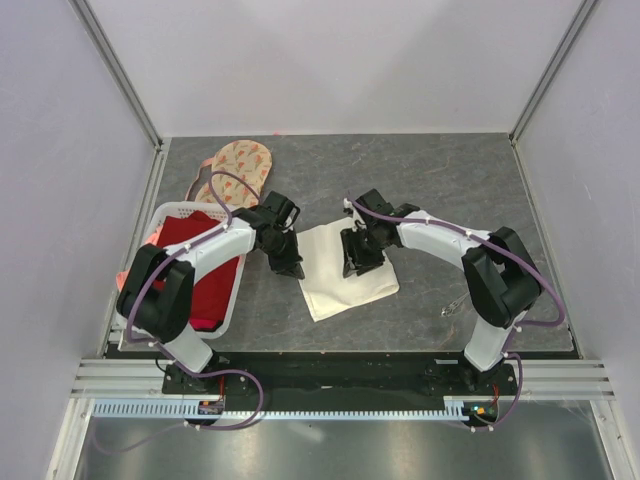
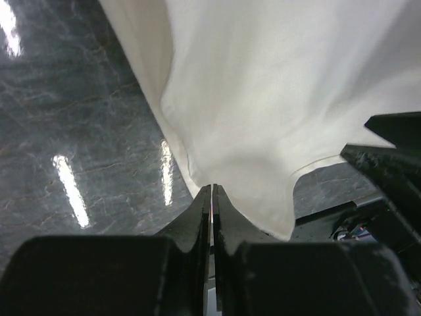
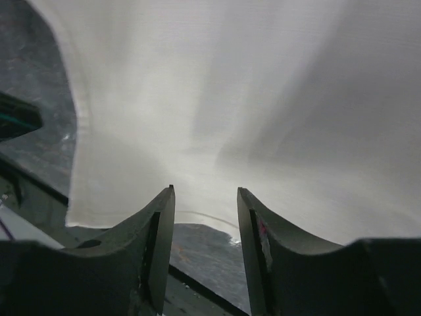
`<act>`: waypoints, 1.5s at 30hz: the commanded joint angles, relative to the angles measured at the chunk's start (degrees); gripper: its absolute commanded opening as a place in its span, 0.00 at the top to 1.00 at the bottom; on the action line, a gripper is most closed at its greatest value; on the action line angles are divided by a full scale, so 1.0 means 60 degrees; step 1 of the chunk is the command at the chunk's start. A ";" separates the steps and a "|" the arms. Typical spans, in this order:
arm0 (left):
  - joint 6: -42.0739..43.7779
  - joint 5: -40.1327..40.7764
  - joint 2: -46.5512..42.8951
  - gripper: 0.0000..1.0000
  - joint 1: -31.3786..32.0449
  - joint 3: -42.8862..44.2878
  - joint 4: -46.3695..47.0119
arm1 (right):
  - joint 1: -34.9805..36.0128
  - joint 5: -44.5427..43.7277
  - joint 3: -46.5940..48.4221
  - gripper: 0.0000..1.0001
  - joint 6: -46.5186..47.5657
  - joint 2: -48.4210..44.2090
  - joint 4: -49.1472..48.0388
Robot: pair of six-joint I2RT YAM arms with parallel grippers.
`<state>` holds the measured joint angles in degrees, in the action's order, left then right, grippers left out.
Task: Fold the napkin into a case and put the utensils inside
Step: Smooth out the square-folded napkin at the center of the board.
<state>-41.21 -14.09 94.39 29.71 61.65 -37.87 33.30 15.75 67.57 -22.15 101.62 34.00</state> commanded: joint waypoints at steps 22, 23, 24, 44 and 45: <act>-0.0602 -0.1843 0.0981 0.95 0.0072 0.0125 0.1170 | -0.0347 0.1492 -0.1518 0.53 -0.1070 -0.1453 -0.1272; -0.0602 -0.1755 0.1098 0.95 0.0072 0.0140 0.1141 | -0.0553 0.1506 -0.1637 0.53 -0.0895 -0.1555 -0.1185; -0.0515 -0.1536 0.1346 0.95 0.0072 0.0155 0.1126 | -0.0975 0.1622 -0.1768 0.53 -0.0791 -0.1687 -0.1169; 0.0321 -0.0640 0.1628 0.97 -0.0016 0.0491 0.0028 | -0.2371 0.0744 -0.2062 0.64 -0.0072 -0.2567 0.0121; 0.0234 -0.0713 0.1395 0.96 -0.0045 0.0724 0.0013 | -0.2386 0.0744 -0.2164 0.64 -0.0087 -0.2480 0.0033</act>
<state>-41.91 -20.86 105.38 29.87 62.26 -35.07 19.22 19.66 53.41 -22.65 87.70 33.98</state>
